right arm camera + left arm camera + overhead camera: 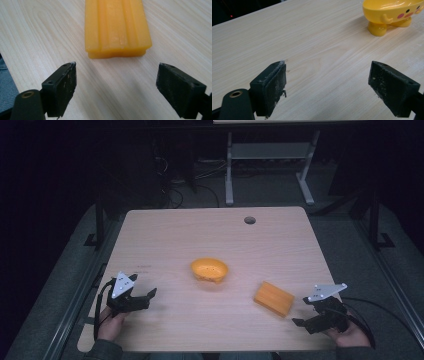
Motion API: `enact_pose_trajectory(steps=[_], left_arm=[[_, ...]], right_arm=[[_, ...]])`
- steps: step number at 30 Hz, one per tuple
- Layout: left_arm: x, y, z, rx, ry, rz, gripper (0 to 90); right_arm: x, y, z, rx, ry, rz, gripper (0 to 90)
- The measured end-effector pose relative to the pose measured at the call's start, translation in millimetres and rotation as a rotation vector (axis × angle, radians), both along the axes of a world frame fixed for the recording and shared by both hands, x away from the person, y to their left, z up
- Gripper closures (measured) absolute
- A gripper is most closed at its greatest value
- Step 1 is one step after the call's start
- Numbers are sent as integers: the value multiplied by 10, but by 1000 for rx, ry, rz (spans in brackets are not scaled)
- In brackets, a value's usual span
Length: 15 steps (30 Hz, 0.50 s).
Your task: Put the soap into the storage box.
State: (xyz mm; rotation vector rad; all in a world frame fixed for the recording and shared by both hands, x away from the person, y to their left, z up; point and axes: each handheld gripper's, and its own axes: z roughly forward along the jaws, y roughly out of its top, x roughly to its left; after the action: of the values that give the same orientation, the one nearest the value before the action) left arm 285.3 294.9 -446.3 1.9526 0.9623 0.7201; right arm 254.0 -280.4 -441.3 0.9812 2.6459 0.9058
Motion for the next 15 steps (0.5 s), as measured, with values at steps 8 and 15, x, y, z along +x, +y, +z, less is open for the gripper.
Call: enact_pose_trajectory(steps=[8,15], left_arm=[[-1,-2,0,-1,1,-2,140],[4,5,1,-3,-1,-1,140]], right_arm=[[89,118,91,-23,-14,34,161],[155,208,123,-31,-20,48,162]])
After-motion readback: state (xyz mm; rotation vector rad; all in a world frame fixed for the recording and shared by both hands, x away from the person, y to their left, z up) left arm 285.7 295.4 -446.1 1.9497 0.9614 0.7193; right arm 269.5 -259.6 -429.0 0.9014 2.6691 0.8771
